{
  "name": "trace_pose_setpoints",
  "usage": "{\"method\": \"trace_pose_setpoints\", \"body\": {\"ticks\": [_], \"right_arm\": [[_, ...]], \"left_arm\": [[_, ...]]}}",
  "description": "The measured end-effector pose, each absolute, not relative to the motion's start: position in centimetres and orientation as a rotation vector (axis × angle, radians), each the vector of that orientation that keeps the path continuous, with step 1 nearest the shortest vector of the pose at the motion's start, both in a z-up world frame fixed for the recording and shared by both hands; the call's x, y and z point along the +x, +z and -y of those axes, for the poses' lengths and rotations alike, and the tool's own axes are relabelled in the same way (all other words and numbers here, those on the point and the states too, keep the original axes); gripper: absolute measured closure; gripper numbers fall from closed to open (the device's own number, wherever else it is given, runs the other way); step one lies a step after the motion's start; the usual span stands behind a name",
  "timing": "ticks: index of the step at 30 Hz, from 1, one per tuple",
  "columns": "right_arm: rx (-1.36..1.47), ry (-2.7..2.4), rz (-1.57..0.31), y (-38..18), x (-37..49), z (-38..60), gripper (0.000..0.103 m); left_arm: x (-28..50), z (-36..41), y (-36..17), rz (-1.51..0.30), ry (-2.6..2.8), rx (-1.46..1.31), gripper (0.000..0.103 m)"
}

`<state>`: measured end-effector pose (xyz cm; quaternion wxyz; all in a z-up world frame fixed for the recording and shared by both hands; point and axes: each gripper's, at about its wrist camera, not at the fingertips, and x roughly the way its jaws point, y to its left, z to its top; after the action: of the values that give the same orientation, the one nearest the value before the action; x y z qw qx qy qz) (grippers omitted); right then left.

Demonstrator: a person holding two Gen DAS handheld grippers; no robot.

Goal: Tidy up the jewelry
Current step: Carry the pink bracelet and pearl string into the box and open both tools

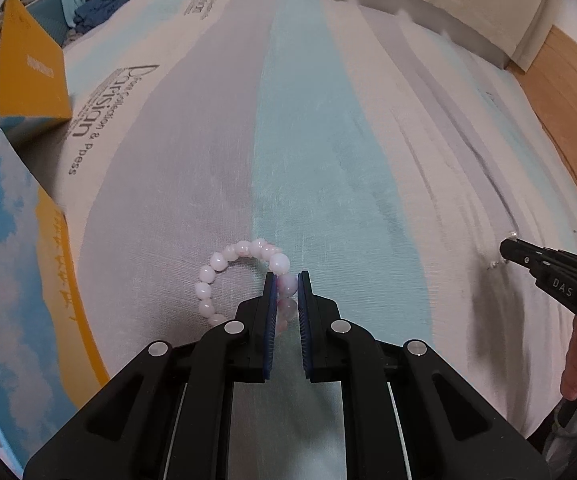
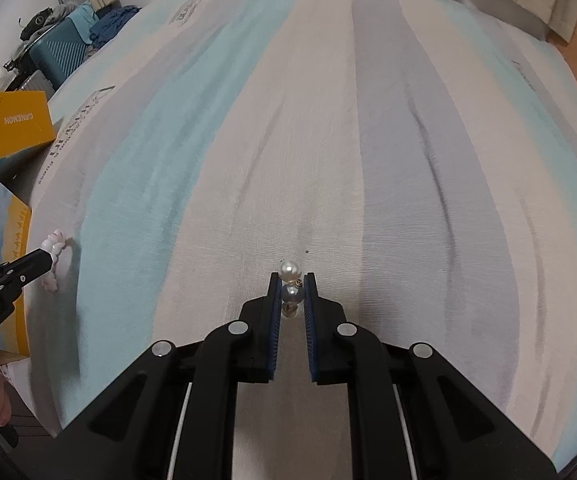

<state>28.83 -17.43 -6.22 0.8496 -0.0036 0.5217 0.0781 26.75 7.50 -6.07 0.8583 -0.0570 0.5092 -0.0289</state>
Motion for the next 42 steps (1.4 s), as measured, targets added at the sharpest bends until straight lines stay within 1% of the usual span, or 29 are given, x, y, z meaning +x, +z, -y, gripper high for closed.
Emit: {"method": "trace_pose_setpoints", "body": {"ticks": [25,42], "right_arm": [[-0.02,0.128,-1.003,0.2,25.3,17.1,0.093],[-0.058,0.184,-0.931,5.1,22.7,11.6,0.093]], "left_arm": [[24.5,-7.2,-0.4,-1.038,-0.026,-0.073,0.094],[21.0,-10.3,4.4,-0.982,0.002,-0.076,0.094]]}}
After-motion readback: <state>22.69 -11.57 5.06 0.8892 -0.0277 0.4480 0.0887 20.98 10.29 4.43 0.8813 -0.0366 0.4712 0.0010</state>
